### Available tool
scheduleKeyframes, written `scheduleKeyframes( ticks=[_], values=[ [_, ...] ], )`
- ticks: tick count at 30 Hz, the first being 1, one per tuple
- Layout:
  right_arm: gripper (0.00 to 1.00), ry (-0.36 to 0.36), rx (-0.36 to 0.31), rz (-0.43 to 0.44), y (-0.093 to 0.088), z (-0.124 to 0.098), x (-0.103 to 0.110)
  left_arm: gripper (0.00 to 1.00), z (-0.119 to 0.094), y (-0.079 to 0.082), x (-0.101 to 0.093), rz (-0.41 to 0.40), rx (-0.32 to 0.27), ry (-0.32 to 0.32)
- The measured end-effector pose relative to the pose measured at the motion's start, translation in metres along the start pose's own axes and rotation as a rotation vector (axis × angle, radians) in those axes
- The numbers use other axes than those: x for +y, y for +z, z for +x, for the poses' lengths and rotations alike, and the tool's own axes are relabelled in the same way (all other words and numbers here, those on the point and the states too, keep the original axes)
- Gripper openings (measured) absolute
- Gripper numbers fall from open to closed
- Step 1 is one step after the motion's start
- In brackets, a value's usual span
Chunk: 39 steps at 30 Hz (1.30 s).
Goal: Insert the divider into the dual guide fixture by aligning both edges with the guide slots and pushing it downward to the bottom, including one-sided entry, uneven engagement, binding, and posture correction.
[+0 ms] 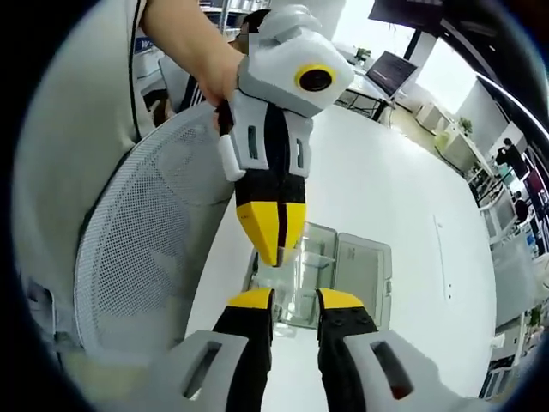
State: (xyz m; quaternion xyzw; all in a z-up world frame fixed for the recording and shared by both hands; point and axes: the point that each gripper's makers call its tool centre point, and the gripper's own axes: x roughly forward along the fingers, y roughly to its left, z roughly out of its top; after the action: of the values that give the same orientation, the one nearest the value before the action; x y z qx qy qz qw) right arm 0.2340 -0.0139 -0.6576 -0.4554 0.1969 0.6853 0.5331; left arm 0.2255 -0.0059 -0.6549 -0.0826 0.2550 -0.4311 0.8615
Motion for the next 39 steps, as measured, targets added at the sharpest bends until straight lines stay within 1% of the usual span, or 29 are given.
scheduleKeyframes(
  ticks=[8, 12, 17, 22, 31, 34, 39],
  values=[
    [0.10, 0.041, 0.006, -0.005, 0.001, 0.000, 0.006, 0.00, 0.002, -0.001, -0.005, 0.122, 0.013, -0.001],
    [0.07, 0.054, 0.005, -0.004, 0.001, 0.000, 0.007, 0.00, 0.005, -0.005, -0.007, 0.193, 0.037, -0.006],
    [0.04, 0.078, 0.005, 0.004, 0.001, 0.001, 0.010, 0.00, 0.005, -0.004, -0.008, 0.207, 0.036, -0.008],
    [0.01, 0.105, 0.000, 0.016, 0.001, 0.001, 0.015, 0.00, 0.005, -0.005, -0.009, 0.247, 0.045, -0.008],
    [0.00, 0.139, 0.002, 0.027, 0.000, 0.004, 0.018, 0.00, 0.005, -0.005, -0.011, 0.283, 0.045, -0.014],
    [0.00, 0.152, 0.003, 0.030, 0.000, 0.004, 0.020, 0.00, 0.006, -0.006, -0.012, 0.311, 0.052, -0.019],
    [0.00, 0.165, -0.001, 0.042, 0.000, 0.004, 0.021, 0.00, 0.006, -0.007, -0.013, 0.320, 0.054, -0.021]
  ],
)
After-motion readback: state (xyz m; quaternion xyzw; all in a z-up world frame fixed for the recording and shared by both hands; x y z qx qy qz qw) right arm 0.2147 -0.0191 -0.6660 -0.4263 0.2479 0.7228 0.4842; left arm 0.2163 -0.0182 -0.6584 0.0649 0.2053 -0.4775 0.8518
